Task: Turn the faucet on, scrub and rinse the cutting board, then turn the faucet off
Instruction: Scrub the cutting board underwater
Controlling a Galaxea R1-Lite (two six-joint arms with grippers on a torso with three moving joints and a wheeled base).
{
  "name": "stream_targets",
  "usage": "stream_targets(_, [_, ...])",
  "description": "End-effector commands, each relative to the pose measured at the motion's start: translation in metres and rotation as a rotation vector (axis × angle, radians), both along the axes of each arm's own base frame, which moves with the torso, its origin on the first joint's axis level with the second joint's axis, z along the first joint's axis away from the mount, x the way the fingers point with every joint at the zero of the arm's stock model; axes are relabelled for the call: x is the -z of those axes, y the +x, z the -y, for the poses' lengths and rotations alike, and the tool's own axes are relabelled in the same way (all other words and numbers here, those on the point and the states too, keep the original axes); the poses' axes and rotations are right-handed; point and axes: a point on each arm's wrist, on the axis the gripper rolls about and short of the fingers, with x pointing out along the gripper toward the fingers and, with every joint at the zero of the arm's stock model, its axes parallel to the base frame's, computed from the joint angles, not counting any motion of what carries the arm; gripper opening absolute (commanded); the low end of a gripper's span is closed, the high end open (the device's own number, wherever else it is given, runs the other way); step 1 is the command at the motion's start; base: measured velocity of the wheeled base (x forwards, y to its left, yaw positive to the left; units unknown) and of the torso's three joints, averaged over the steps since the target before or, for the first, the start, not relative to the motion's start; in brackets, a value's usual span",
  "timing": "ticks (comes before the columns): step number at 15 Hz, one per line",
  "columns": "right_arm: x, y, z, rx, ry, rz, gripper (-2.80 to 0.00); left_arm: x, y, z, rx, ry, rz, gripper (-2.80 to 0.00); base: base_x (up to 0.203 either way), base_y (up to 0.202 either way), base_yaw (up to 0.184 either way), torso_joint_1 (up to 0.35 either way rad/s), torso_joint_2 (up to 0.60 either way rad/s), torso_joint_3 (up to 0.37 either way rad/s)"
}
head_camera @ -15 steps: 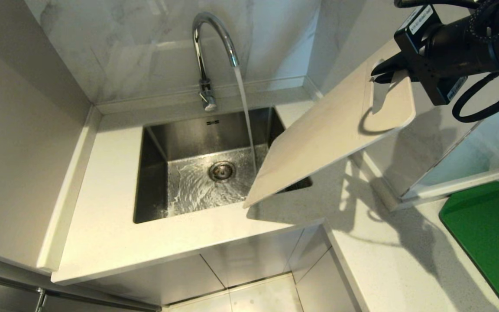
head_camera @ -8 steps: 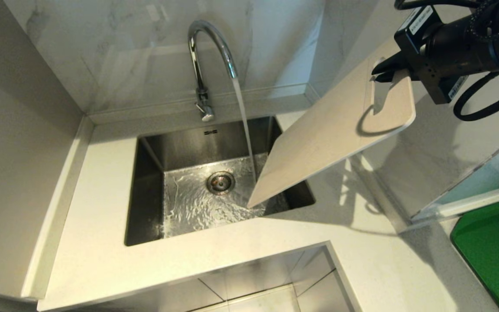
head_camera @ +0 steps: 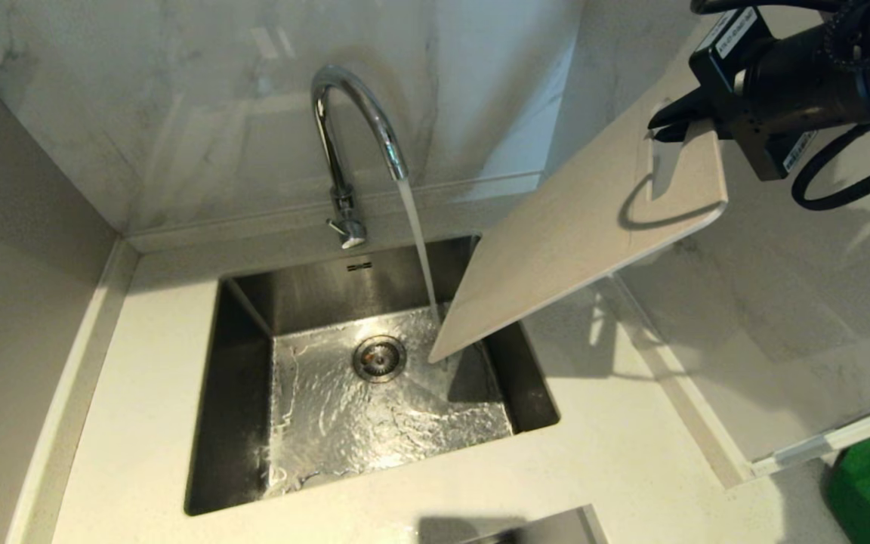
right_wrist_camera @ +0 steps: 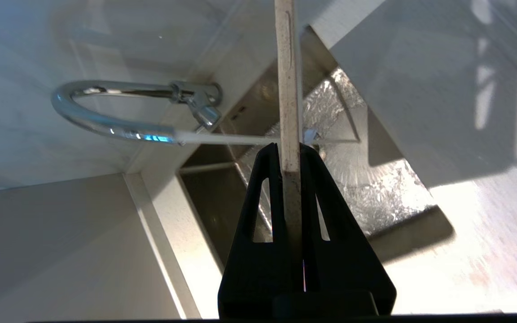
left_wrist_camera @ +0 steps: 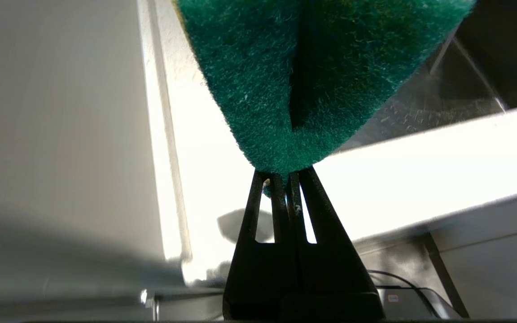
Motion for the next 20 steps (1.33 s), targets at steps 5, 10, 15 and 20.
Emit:
stream_targets(5, [0.001,0.001,-0.001,-0.011,0.008,-0.007,-2.8,0.0,0.0,0.0,-0.003,0.0,0.0,-2.8,0.111,0.0,-0.01,0.0,0.0,0.002])
stream_targets(10, [0.002,0.002,-0.002,-0.011,0.019,-0.019,-2.8,0.0,0.0,0.0,-0.005,-0.002,0.0,-2.8,0.0,0.0,0.0,0.0,0.0,0.0])
stream_targets(15, [0.018,0.02,-0.032,-0.066,0.111,-0.104,-2.8,0.0,0.0,0.0,-0.004,-0.003,0.0,-2.8,0.0,0.0,0.0,0.0,0.0,0.0])
stream_targets(20, [0.05,0.053,-0.076,-0.131,0.148,-0.189,-2.8,0.0,0.0,0.0,-0.003,-0.001,0.0,-2.8,0.0,0.0,0.0,0.0,0.0,0.0])
